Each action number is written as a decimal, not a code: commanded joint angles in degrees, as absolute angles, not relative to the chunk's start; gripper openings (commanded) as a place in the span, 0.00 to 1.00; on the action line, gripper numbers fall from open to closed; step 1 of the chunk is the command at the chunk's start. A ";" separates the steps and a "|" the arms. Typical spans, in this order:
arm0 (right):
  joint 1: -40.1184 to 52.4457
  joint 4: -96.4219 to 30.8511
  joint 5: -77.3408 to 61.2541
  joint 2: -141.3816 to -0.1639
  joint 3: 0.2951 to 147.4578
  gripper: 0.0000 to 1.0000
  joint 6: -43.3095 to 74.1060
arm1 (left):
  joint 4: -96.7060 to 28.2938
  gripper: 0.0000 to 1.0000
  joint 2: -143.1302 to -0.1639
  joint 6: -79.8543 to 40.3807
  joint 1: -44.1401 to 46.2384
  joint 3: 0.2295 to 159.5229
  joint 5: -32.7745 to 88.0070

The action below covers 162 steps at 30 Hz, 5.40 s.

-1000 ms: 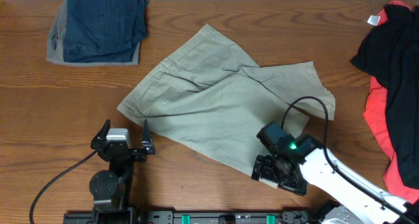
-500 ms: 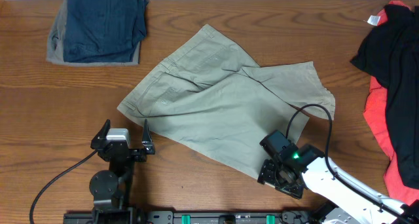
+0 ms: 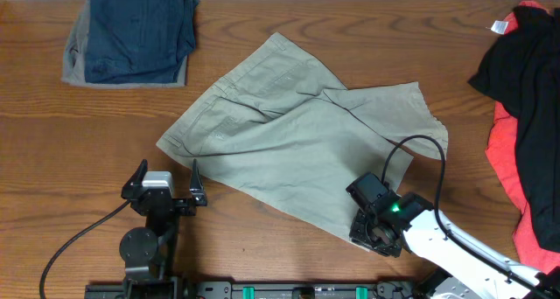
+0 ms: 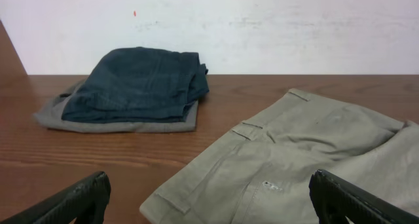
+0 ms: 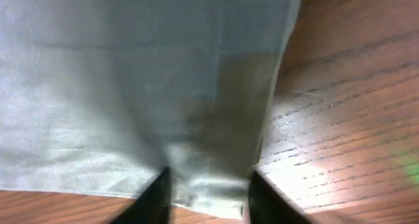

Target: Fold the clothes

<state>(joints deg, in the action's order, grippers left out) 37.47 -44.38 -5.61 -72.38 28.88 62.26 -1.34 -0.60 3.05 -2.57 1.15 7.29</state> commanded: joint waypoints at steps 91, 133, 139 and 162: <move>37.78 -42.02 -1.80 -72.71 28.29 0.01 62.08 | -26.33 0.98 -95.00 -21.78 -8.45 52.69 5.32; 34.52 -46.44 -3.01 -71.37 31.86 0.01 59.99 | -31.83 0.06 -88.95 -24.14 -8.45 52.53 0.89; 29.74 -55.46 -0.10 -68.20 40.86 0.01 54.00 | -36.47 0.06 -71.59 -24.14 -8.45 52.90 3.88; 25.41 -89.30 15.03 -59.00 94.74 0.01 45.98 | -68.84 0.06 -46.83 -26.00 -8.45 90.48 10.13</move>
<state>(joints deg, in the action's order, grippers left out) 26.00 -87.88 11.18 -59.83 89.45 47.64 -67.85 -47.09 -25.71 -8.25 84.51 9.93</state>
